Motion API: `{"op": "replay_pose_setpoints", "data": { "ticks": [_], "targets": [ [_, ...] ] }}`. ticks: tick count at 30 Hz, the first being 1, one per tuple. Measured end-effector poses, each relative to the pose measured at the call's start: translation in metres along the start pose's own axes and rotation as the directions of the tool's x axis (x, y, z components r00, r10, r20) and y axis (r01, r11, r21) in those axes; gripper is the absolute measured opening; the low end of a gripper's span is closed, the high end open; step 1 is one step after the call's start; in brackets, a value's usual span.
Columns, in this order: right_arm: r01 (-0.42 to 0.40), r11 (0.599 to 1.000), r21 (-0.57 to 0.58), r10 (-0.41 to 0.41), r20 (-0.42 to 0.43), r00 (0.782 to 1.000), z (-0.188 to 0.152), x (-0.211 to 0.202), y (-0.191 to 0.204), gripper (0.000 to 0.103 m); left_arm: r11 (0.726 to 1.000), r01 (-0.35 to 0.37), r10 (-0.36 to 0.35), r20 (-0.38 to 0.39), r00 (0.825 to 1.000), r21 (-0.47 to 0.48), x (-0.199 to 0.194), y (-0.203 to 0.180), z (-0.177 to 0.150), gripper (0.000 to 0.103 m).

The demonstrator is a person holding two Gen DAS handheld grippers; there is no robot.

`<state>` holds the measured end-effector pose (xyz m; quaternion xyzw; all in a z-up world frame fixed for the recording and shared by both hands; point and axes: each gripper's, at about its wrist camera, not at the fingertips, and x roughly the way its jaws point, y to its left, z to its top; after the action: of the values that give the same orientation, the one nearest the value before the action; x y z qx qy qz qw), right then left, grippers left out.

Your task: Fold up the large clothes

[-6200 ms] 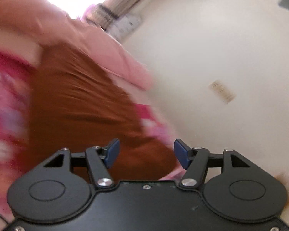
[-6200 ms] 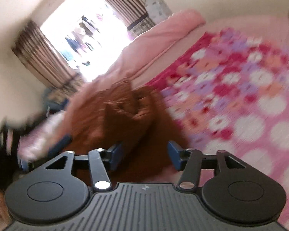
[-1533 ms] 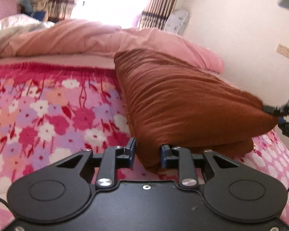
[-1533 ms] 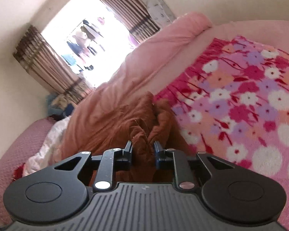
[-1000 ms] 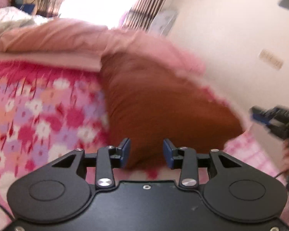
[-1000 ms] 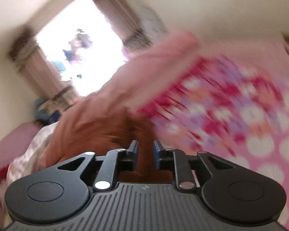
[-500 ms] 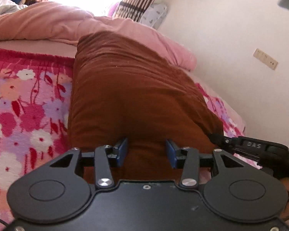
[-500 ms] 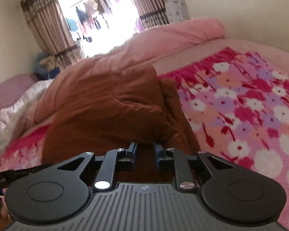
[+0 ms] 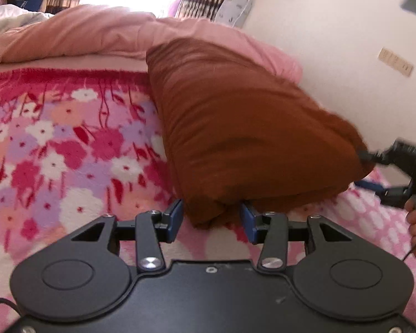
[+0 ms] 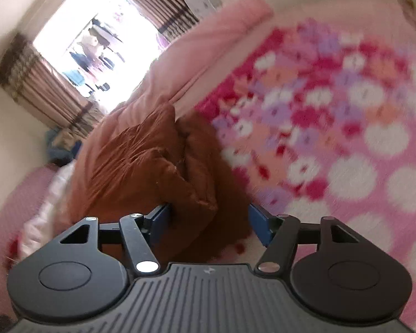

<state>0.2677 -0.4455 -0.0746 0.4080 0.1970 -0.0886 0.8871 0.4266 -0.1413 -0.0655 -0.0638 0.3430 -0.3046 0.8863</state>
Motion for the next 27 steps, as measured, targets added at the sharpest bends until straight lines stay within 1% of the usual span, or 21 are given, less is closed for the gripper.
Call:
{"op": "replay_pose_setpoints", "data": {
  "ticks": [1, 2, 3, 4, 6, 8, 9, 10, 12, 14, 15, 16, 17, 18, 19, 20, 21, 23, 24, 25, 27],
  "targets": [
    [-0.02, 1.0, 0.004, 0.02, 0.001, 1.0, 0.0, 0.004, 0.001, 0.074, 1.0, 0.0, 0.0, -0.014, 1.0, -0.005, 0.006, -0.003, 0.001, 0.046],
    [-0.018, 1.0, 0.008, 0.018, 0.004, 1.0, 0.001, 0.008, 0.003, 0.065, 1.0, -0.007, 0.007, -0.012, 1.0, -0.003, 0.007, -0.006, 0.002, 0.045],
    [-0.019, 1.0, 0.014, 0.019, 0.001, 1.0, 0.003, 0.011, 0.004, 0.051, 1.0, -0.016, 0.016, -0.007, 1.0, 0.001, 0.007, -0.01, 0.005, 0.042],
    [-0.04, 0.999, 0.015, 0.04, -0.003, 0.999, 0.005, 0.011, 0.005, 0.023, 1.0, -0.014, 0.014, -0.003, 1.0, 0.002, 0.006, -0.012, 0.007, 0.042],
    [-0.043, 0.999, -0.002, 0.043, 0.026, 0.999, 0.013, 0.003, 0.012, 0.019, 1.0, 0.011, -0.01, 0.019, 1.0, -0.004, 0.001, -0.012, 0.01, 0.044],
    [-0.022, 1.0, 0.001, 0.022, 0.056, 0.998, 0.02, -0.001, 0.011, 0.018, 1.0, -0.002, 0.002, 0.015, 1.0, -0.001, 0.006, -0.008, 0.011, 0.045],
    [-0.011, 1.0, 0.005, 0.011, 0.049, 0.999, 0.021, 0.003, 0.007, 0.018, 1.0, -0.018, 0.018, 0.003, 1.0, -0.009, 0.013, -0.003, 0.011, 0.046],
    [0.001, 1.0, -0.001, -0.001, 0.033, 0.999, 0.021, 0.008, 0.001, 0.018, 0.999, -0.03, 0.029, -0.018, 0.999, -0.026, 0.017, 0.001, 0.009, 0.049],
    [0.024, 1.0, 0.012, -0.024, -0.005, 1.0, 0.014, 0.022, -0.013, 0.018, 0.996, -0.002, -0.003, -0.054, 0.999, -0.093, 0.031, 0.016, 0.007, 0.049],
    [0.016, 1.0, 0.017, -0.016, -0.004, 1.0, 0.008, 0.028, -0.02, 0.018, 0.988, 0.025, -0.034, -0.06, 0.998, -0.153, 0.034, 0.025, 0.004, 0.049],
    [0.006, 1.0, 0.022, -0.006, 0.002, 1.0, 0.006, 0.027, -0.021, 0.019, 0.987, 0.03, -0.04, -0.058, 0.998, -0.16, 0.031, 0.026, 0.004, 0.049],
    [0.003, 1.0, 0.015, -0.003, 0.005, 1.0, 0.005, 0.024, -0.019, 0.021, 0.988, 0.027, -0.036, -0.054, 0.998, -0.153, 0.026, 0.025, 0.004, 0.049],
    [0.009, 1.0, -0.009, -0.009, 0.007, 1.0, 0.006, 0.021, -0.015, 0.027, 0.991, 0.017, -0.024, -0.049, 0.999, -0.134, 0.019, 0.023, 0.005, 0.049],
    [0.019, 0.999, -0.033, -0.018, 0.013, 1.0, 0.007, 0.016, -0.01, 0.032, 0.994, 0.008, -0.012, -0.038, 0.999, -0.11, 0.009, 0.02, 0.005, 0.046],
    [0.03, 0.997, -0.065, -0.029, 0.027, 0.999, 0.008, 0.009, -0.005, 0.041, 0.996, 0.008, -0.01, -0.028, 1.0, -0.089, -0.002, 0.017, 0.004, 0.046],
    [0.052, 0.993, -0.106, -0.047, 0.052, 0.998, 0.009, -0.001, 0.005, 0.047, 0.997, 0.015, -0.016, -0.017, 1.0, -0.073, -0.015, 0.016, 0.005, 0.046],
    [0.078, 0.986, -0.15, -0.066, 0.083, 0.994, 0.008, -0.011, 0.015, 0.05, 0.997, 0.024, -0.025, -0.005, 1.0, -0.067, -0.025, 0.015, 0.007, 0.046],
    [0.146, 0.96, -0.239, -0.112, 0.152, 0.982, 0.007, -0.028, 0.035, 0.052, 0.998, 0.041, -0.039, 0.041, 0.998, -0.052, -0.046, 0.011, 0.014, 0.046],
    [0.174, 0.94, -0.293, -0.121, 0.191, 0.974, 0.004, -0.038, 0.048, 0.052, 0.998, 0.044, -0.041, 0.074, 0.996, -0.042, -0.055, 0.008, 0.02, 0.046],
    [0.18, 0.924, -0.338, -0.11, 0.215, 0.97, 0.002, -0.045, 0.059, 0.052, 0.998, 0.049, -0.045, 0.098, 0.994, -0.039, -0.062, 0.004, 0.024, 0.046],
    [0.171, 0.904, -0.393, -0.083, 0.231, 0.969, 0.0, -0.053, 0.077, 0.051, 0.996, 0.078, -0.073, 0.149, 0.986, -0.03, -0.068, -0.004, 0.038, 0.047]
  ]
}}
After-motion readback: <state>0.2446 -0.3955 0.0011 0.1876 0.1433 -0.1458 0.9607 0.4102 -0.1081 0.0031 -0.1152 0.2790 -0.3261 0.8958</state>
